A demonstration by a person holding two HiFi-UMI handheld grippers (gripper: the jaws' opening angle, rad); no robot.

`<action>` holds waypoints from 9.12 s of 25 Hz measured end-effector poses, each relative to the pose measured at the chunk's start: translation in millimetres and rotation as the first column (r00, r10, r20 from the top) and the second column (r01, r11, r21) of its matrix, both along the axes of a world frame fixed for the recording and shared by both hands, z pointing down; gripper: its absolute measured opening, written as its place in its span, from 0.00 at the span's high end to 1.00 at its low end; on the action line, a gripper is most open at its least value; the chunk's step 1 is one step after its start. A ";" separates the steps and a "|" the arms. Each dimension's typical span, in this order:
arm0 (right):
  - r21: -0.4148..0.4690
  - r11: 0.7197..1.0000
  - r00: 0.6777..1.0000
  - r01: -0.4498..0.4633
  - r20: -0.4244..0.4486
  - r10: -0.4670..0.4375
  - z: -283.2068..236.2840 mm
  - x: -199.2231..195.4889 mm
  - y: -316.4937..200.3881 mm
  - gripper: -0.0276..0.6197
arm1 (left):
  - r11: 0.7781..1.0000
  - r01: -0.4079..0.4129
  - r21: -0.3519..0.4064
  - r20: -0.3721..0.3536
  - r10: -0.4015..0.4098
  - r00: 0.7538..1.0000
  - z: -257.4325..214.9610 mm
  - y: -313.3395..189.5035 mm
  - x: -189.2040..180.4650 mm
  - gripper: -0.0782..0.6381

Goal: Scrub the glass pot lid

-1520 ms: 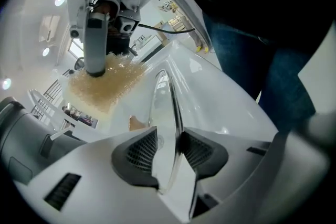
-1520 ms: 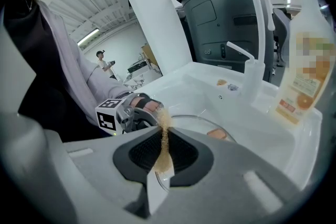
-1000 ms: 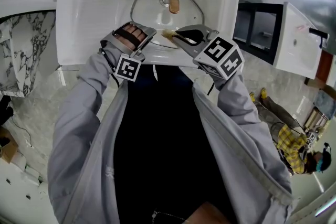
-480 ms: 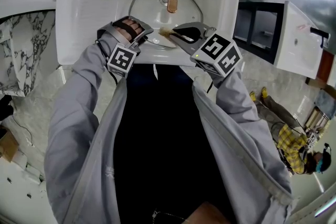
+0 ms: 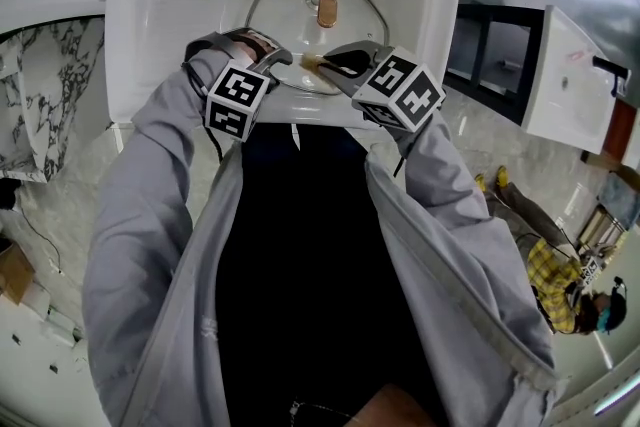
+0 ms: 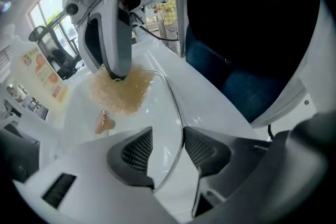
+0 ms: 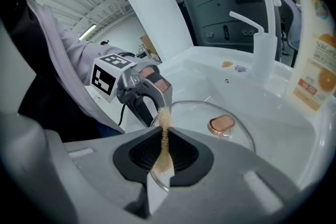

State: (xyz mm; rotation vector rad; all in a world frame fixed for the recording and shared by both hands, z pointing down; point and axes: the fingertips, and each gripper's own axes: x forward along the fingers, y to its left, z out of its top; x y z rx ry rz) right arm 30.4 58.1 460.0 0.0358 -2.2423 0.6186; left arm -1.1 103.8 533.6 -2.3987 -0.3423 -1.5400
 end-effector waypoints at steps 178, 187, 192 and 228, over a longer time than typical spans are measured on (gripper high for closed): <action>0.210 0.905 0.886 0.371 -0.372 -0.277 126.4 50.3 -112.3 0.91 | 0.488 0.768 -0.416 0.062 -0.827 0.559 -1.5 -144.3 74.9 0.73; 0.149 0.928 0.906 0.343 -0.314 -0.284 77.8 67.1 -31.5 0.91 | 0.492 0.790 -0.366 0.032 -0.842 0.539 -1.2 -144.8 78.0 0.73; 0.110 0.932 0.909 0.345 -0.287 -0.302 60.3 72.9 9.5 0.91 | 0.496 0.797 -0.345 0.029 -0.843 0.537 -1.6 -143.6 78.8 0.73; 0.092 0.943 0.765 0.320 -0.613 -0.199 141.9 83.8 -123.2 0.91 | 0.518 0.780 -0.350 0.026 -0.827 0.561 -1.2 -141.4 74.2 0.73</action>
